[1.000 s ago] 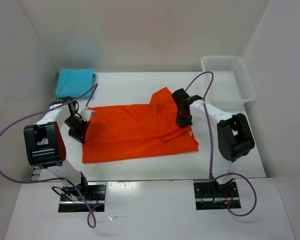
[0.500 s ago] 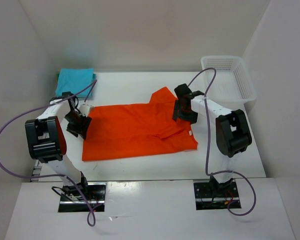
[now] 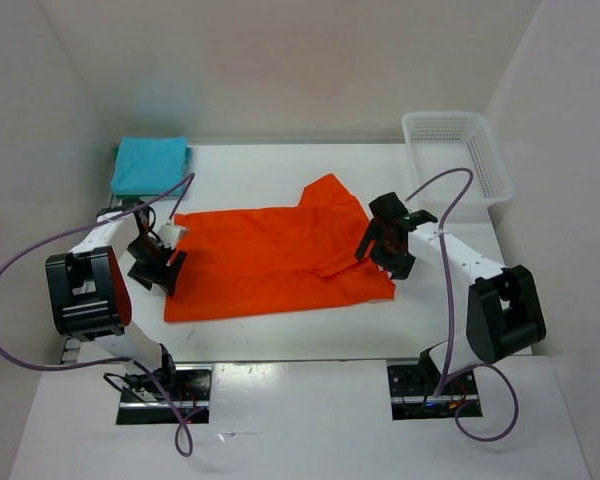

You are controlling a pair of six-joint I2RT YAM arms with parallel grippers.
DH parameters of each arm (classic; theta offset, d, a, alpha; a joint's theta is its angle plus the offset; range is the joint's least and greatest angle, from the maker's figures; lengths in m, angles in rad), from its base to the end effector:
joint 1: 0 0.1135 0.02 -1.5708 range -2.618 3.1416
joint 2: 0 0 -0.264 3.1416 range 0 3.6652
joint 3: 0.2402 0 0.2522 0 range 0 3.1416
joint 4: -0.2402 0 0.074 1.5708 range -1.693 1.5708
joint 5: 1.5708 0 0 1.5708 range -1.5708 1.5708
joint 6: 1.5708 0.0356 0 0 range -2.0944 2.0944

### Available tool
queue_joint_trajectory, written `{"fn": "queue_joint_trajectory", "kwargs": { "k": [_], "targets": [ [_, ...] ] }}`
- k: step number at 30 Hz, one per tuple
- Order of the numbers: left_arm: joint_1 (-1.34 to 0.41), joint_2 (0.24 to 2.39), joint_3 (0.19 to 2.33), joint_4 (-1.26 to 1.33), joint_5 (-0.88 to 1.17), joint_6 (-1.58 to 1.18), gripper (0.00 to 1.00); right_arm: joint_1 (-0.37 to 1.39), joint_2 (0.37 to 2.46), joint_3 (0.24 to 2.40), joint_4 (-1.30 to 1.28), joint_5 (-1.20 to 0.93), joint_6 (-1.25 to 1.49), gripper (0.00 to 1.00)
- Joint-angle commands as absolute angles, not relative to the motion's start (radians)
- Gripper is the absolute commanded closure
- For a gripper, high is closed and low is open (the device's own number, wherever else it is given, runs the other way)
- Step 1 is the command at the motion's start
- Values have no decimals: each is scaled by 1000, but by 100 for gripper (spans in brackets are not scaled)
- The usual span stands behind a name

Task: Fold and stack the t-shirts
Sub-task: Fold the flattened tshirt in 1/3 of the way

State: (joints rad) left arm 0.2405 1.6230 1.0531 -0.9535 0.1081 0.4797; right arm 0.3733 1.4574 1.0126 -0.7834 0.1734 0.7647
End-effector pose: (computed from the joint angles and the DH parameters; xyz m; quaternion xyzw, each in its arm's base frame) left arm 0.2705 0.0624 0.1862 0.1204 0.9910 -0.0422 0.0412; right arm 0.2571 0.0941 0.2218 0.2054 0.9601 0.0196 0.1890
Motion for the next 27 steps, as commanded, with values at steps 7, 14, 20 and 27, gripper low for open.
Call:
{"fn": "queue_joint_trajectory", "kwargs": {
  "k": [7,14,20,27],
  "targets": [
    [232,1649,980,-916,147,537,24,293,1344,839,-735,147,1037,7],
    [198,1721,980,-894,172,557,26,284,1364,733,-701,109,1106,10],
    [167,1756,957,-836,130,525,32,262,1450,701,-658,100,1097,37],
    [167,1785,948,-827,141,525,78,262,1433,701,-687,91,1057,98]
  ]
}}
